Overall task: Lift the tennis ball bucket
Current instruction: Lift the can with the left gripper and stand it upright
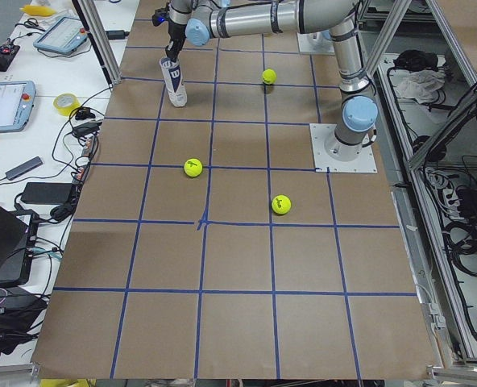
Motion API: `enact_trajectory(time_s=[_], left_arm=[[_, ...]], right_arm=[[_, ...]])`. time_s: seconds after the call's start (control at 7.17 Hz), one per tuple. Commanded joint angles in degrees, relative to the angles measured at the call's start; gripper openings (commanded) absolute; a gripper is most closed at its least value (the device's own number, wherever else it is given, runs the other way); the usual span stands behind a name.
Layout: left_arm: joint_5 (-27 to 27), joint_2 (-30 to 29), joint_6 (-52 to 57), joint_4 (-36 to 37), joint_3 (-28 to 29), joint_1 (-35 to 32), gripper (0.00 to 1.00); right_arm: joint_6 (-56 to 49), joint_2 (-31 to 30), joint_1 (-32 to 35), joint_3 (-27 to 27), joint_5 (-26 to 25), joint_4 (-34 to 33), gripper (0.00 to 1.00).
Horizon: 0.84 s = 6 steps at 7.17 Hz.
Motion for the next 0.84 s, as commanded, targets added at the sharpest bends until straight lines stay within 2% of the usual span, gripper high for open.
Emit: enact_trajectory(time_s=[0.0,0.28,0.7], left_arm=[[-0.08,1.17,-0.41,0.14,-0.03,-0.34,1.0],[0.19,4.33,-2.08,-3.44,0.5,-1.65,1.0],[-0.43,12.32,-4.61,-9.69,0.24,-1.83,1.0]], right_arm=[[-0.01,0.09,0.0,0.0,0.11,-0.01,1.0],[0.08,0.7,0.0,0.0,0.2,-0.01,1.0],[0.08,0.7,-0.09,0.0,0.11,-0.01,1.0]])
